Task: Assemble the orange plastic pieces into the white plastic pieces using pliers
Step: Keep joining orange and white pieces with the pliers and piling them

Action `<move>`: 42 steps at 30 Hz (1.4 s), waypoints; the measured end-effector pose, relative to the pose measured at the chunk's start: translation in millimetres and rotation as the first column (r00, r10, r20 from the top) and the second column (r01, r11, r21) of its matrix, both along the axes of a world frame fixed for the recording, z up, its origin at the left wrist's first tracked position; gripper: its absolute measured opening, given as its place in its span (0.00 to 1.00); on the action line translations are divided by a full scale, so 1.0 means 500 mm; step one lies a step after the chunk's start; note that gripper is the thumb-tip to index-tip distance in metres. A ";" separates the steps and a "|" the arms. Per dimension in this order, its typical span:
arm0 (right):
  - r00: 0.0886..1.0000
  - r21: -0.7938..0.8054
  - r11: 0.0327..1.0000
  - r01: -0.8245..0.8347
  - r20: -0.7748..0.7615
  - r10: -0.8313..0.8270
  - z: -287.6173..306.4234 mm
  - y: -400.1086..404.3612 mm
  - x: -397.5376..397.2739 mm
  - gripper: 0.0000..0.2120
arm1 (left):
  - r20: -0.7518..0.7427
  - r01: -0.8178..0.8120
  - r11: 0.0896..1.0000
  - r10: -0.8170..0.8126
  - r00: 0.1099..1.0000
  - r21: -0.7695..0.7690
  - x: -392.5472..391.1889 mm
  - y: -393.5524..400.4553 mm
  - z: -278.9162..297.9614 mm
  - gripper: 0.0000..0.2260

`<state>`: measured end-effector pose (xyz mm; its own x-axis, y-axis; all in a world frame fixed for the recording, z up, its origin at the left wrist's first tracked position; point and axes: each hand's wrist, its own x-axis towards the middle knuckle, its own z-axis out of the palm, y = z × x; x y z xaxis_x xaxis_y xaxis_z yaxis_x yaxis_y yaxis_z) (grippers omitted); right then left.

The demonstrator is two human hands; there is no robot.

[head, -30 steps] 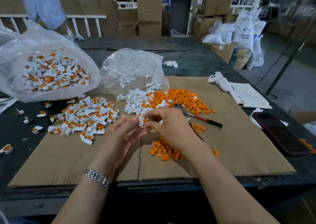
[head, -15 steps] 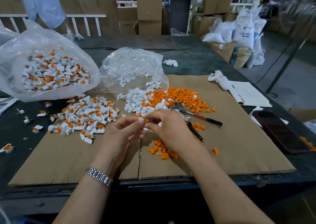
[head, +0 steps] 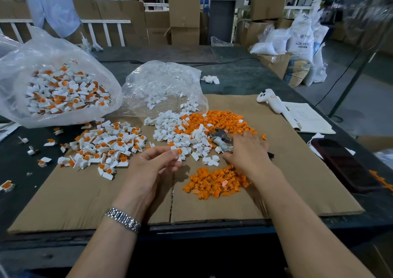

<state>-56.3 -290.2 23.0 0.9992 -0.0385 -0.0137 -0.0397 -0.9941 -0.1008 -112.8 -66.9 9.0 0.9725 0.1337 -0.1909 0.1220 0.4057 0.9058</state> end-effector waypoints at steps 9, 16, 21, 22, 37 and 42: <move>1.000 0.059 0.998 -0.020 -0.011 0.021 0.019 0.004 0.006 0.18 | -0.027 -0.037 0.998 0.036 0.999 -0.054 0.005 -0.005 0.012 0.12; 0.971 0.564 0.821 -0.088 -0.134 0.196 0.109 0.018 -0.043 0.11 | -0.002 -0.074 0.983 0.074 0.997 -0.167 0.009 -0.017 0.024 0.09; 0.874 0.652 0.752 -0.096 -0.307 0.378 0.139 0.055 -0.074 0.10 | 0.037 -0.095 0.977 0.104 0.994 -0.193 0.013 -0.023 0.044 0.09; 0.865 0.665 0.741 -0.092 -0.316 0.391 0.141 0.061 -0.078 0.11 | 0.042 -0.090 0.980 0.099 0.994 -0.179 0.013 -0.022 0.046 0.08; 0.892 0.585 0.775 -0.237 -0.184 0.412 0.108 0.112 -0.108 0.18 | 0.043 -0.146 0.989 0.147 0.988 -0.022 0.011 -0.013 0.045 0.05; 0.950 0.522 0.820 -0.234 -0.056 0.307 0.067 0.137 -0.111 0.16 | 0.038 -0.161 0.987 0.162 0.986 -0.011 0.017 -0.017 0.046 0.05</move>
<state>-111.7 -221.7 56.6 0.9555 0.2815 -0.0881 0.1741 -0.7792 -0.6022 -104.5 -75.5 32.1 0.9449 0.2884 -0.1552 0.0191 0.4245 0.9052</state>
